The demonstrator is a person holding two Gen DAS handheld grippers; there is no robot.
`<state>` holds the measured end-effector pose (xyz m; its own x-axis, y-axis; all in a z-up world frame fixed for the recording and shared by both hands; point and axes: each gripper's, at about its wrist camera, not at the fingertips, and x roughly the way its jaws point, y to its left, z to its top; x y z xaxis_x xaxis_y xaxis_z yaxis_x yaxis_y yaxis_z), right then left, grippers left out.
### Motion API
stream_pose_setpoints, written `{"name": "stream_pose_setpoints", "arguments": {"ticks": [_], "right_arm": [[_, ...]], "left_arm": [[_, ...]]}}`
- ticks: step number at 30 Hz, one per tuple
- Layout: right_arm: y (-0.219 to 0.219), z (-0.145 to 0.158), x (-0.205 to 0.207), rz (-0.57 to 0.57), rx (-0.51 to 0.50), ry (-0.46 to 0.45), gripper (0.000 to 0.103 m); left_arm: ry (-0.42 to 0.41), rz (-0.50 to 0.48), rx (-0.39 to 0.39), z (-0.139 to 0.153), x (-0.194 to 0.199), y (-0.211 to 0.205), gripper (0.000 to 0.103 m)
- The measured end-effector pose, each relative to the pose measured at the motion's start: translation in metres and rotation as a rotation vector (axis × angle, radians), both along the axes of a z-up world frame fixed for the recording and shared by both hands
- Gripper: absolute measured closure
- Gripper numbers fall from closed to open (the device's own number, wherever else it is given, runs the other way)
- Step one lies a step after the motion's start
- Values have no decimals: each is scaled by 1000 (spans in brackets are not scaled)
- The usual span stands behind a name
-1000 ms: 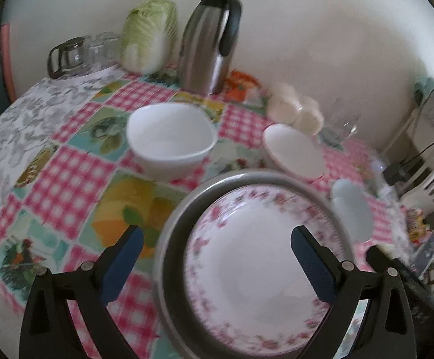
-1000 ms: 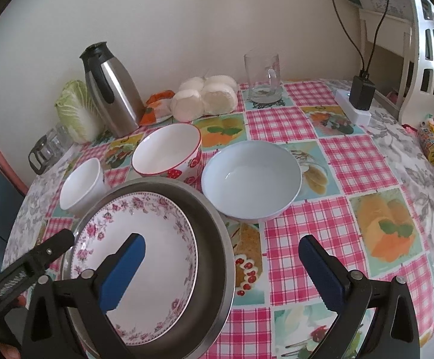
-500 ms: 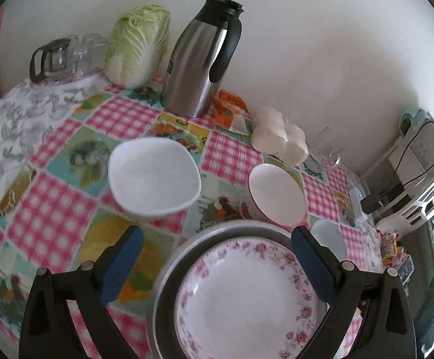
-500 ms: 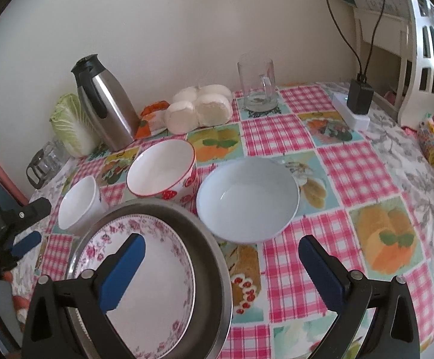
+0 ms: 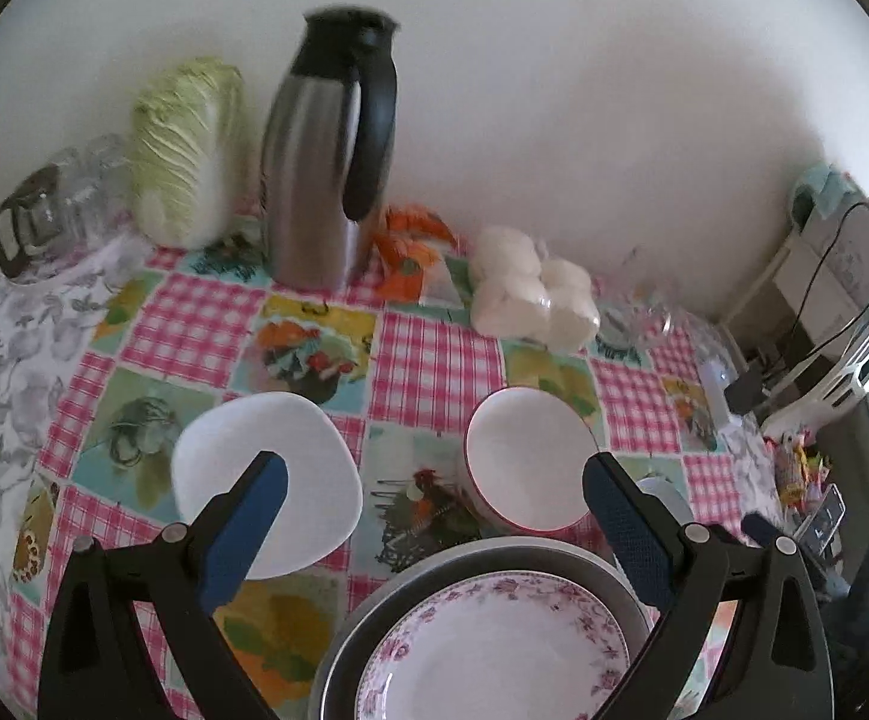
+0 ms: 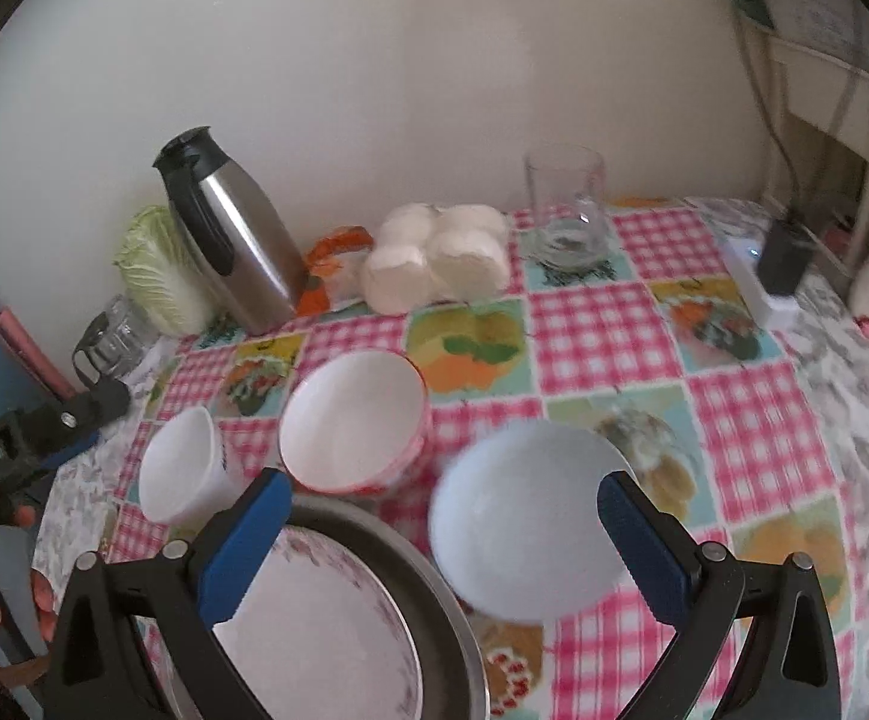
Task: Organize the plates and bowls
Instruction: 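Move both grippers to the rim of the red-rimmed white bowl, then close both grippers on the red-rimmed bowl rim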
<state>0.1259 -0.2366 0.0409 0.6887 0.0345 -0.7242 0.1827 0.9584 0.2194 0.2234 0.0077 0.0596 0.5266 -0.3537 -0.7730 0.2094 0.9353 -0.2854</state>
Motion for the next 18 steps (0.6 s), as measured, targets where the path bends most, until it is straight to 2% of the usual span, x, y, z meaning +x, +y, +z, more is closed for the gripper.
{"name": "stream_pose_setpoints", "arguments": {"ticks": [5, 7, 9, 10, 12, 14, 16, 18], "right_arm": [[3, 2, 35, 44, 1, 49, 0], [5, -2, 49, 57, -18, 93, 6], [6, -7, 60, 64, -24, 130, 15], [5, -10, 65, 64, -17, 147, 16], [4, -17, 77, 67, 2, 179, 22], [4, -24, 86, 73, -6, 204, 27], [6, -32, 95, 77, -29, 236, 29], [8, -39, 101, 82, -39, 259, 39]], "left_arm": [[65, -45, 87, -7, 22, -19, 4], [109, -47, 84, -11, 32, -24, 4], [168, -34, 50, -19, 43, -25, 5], [194, -25, 40, -24, 49, -27, 5], [215, -27, 61, -30, 55, -32, 8], [228, -32, 98, -38, 61, -40, 16], [249, -40, 115, -45, 66, -46, 21], [281, -44, 133, -54, 72, -53, 27]]}}
